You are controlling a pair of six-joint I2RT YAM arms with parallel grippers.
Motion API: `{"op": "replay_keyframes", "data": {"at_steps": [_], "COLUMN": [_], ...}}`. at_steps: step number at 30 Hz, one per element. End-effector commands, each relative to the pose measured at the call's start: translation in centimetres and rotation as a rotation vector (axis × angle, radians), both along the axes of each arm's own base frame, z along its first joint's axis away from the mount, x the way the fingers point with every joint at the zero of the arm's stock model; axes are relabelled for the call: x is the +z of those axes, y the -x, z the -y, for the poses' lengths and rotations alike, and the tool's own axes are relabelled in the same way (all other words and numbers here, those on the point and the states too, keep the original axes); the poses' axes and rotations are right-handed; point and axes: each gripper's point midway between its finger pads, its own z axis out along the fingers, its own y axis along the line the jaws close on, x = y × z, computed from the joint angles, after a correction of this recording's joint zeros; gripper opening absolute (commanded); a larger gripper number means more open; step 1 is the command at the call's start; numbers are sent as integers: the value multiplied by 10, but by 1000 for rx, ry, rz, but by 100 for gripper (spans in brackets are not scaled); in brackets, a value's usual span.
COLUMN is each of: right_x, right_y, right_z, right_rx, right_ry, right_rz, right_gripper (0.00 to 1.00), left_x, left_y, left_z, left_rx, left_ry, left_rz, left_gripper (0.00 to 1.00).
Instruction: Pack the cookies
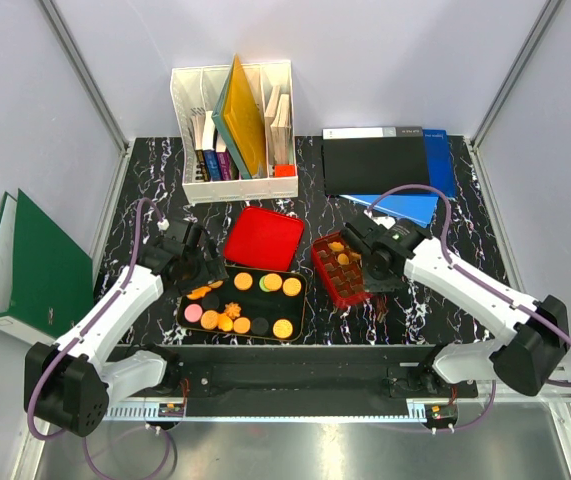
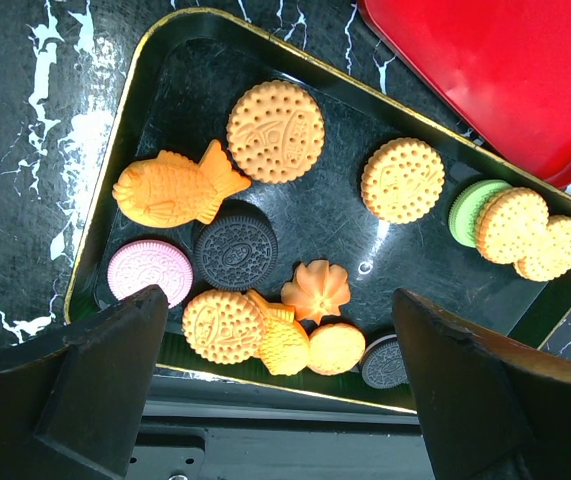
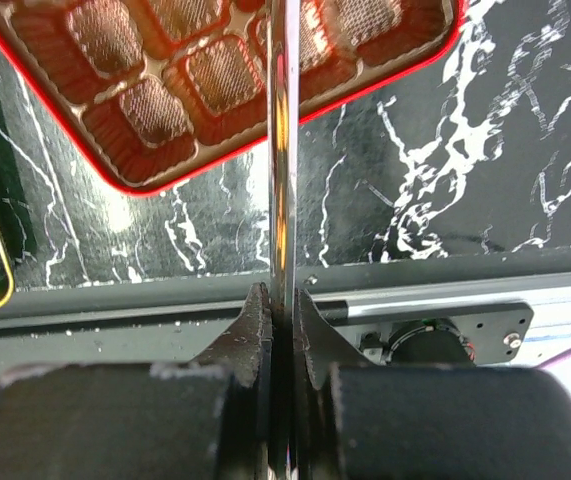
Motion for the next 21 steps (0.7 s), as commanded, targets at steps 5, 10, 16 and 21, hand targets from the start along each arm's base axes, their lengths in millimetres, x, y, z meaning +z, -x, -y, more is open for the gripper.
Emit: {"op": "replay_keyframes", "data": {"at_steps": [5, 10, 16, 21], "right_x": [20, -5, -18, -7], "right_y": [-14, -1, 10, 7], "right_z": [19, 14, -10, -13], "right_rx": [-78, -60, 9, 12], "right_ry": [21, 10, -113, -148], "right_rz": [99, -3, -83, -46], "right_gripper": [0, 0, 0, 0], "left_x": [-1, -2, -3, -2], "left_y": [-3, -3, -3, -4], "left_z": [5, 5, 6, 6], "left_rx": [-25, -25, -25, -26], "left_ry": [16, 18, 18, 18], "left_rz": [16, 14, 9, 14], "left_gripper": [97, 97, 97, 97]}}
